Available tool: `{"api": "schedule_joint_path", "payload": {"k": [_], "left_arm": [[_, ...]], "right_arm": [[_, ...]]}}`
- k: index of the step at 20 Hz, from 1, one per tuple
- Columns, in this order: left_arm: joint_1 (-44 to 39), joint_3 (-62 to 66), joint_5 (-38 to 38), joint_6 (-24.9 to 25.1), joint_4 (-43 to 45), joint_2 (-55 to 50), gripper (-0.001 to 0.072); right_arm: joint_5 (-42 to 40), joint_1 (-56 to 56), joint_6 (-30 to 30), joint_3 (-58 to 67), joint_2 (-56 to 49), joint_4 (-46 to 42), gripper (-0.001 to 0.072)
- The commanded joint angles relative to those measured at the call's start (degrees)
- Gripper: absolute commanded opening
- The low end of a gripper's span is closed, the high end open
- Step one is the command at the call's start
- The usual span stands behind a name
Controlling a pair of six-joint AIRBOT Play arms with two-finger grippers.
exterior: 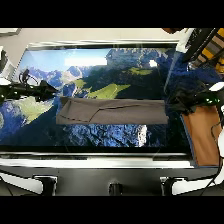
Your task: Fold the clothes and pants, and hang the long-sleeved shirts on hangers.
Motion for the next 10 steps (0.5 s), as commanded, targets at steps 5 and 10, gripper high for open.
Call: {"api": "schedule_joint_path", "payload": {"k": [5, 10], "left_arm": [[-4.9, 1.2, -0.1, -5.2, 22.0, 8.2, 0.0538], [-7.6, 1.2, -0.1, -6.1, 22.3, 9.1, 0.0538]], "right_arm": [[1.6, -0.9, -5.8, 0.5, -7.2, 7.7, 0.0539], [1.6, -0.9, -6.7, 0.5, -10.9, 10.4, 0.053]]}}
